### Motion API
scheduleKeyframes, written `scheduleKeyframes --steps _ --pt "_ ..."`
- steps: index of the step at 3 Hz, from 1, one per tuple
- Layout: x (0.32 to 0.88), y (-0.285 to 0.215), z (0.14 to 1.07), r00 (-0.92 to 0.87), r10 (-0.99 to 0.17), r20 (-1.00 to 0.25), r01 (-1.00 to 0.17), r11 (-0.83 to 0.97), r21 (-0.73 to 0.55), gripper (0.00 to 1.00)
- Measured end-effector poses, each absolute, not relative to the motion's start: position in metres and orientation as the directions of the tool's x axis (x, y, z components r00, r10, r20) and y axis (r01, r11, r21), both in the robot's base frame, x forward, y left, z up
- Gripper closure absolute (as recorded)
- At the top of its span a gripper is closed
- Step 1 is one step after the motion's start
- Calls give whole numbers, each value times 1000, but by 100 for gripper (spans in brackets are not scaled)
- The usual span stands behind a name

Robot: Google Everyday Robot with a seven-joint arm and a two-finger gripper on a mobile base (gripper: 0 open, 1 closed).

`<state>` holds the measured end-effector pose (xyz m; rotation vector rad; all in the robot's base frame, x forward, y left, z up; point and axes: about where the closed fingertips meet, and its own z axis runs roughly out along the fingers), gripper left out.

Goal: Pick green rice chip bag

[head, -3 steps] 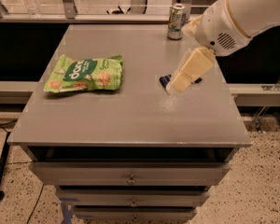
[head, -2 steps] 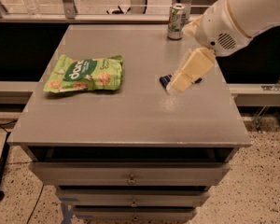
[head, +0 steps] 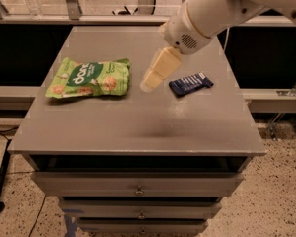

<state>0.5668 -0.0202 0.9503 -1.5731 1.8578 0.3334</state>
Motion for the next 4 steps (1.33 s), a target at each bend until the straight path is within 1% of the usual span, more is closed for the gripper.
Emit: scheduleKeyframes --steps 1,2,4 --pt "588 20 933 -49 -790 -612 -940 243 -239 0" --pt "608 47 916 -87 -809 -582 -924 284 -256 0" --pt "650 99 894 -101 -828 -551 -926 281 -253 0"
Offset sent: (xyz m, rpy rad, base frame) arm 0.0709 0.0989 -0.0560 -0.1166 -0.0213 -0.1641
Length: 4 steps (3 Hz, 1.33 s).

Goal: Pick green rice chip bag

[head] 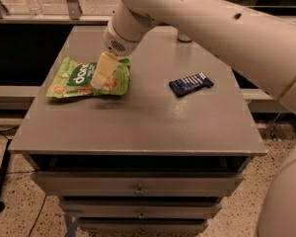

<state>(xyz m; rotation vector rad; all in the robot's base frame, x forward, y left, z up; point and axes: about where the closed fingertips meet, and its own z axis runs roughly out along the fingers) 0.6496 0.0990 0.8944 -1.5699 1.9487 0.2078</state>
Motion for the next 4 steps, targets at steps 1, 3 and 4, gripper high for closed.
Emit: scheduleKeyframes --steps 1,3,4 --pt "662 120 881 -99 -837 -539 -940 256 -226 0" --pt "655 141 850 -122 -831 -542 -959 239 -150 41" --pt "651 140 845 -136 -820 -556 -960 247 -129 64"
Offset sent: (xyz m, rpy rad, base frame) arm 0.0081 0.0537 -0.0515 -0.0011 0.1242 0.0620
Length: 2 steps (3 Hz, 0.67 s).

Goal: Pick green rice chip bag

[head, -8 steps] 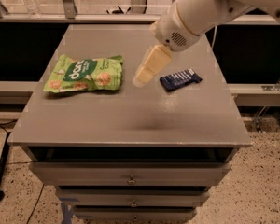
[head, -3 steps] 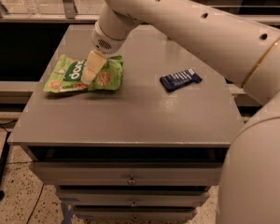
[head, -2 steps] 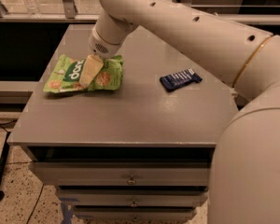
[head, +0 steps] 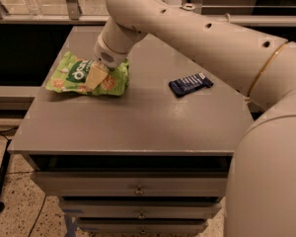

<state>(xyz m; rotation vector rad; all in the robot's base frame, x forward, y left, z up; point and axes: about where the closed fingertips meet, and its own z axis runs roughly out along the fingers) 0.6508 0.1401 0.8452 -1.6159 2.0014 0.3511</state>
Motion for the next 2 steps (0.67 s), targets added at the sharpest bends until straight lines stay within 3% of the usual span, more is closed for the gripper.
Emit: scheduleKeyframes --steps 1,2 --pt "651 140 847 -137 -820 -556 -960 248 -129 87" --pt "651 140 851 -136 -819 -557 -960 248 -129 100"
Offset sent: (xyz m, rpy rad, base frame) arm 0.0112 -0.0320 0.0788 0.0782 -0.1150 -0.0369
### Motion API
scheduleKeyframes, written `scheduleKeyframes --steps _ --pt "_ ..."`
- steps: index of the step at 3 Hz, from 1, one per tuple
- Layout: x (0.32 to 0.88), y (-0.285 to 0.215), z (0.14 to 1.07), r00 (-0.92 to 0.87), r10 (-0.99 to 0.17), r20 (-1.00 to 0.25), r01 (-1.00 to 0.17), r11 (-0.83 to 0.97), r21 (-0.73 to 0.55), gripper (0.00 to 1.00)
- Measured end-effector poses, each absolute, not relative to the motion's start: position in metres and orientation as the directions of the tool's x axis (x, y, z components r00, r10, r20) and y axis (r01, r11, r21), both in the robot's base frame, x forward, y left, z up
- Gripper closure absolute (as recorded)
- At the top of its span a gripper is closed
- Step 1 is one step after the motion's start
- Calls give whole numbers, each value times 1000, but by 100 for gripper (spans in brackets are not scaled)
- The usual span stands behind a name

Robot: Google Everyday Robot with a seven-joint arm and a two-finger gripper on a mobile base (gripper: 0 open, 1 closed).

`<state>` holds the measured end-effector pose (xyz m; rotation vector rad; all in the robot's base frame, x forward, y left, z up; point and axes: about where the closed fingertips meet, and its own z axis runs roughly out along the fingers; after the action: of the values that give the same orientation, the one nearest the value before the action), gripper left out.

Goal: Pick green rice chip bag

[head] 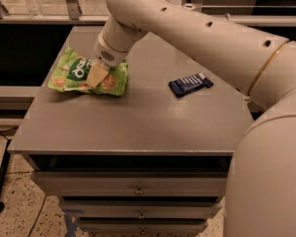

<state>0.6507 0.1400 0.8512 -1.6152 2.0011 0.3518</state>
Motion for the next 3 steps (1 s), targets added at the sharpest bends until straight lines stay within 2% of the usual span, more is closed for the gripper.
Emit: scheduleKeyframes --steps 1,3 --pt "651 140 851 -136 -819 -557 -960 248 -130 100" --pt "656 104 956 -60 -733 -678 -935 279 -218 100"
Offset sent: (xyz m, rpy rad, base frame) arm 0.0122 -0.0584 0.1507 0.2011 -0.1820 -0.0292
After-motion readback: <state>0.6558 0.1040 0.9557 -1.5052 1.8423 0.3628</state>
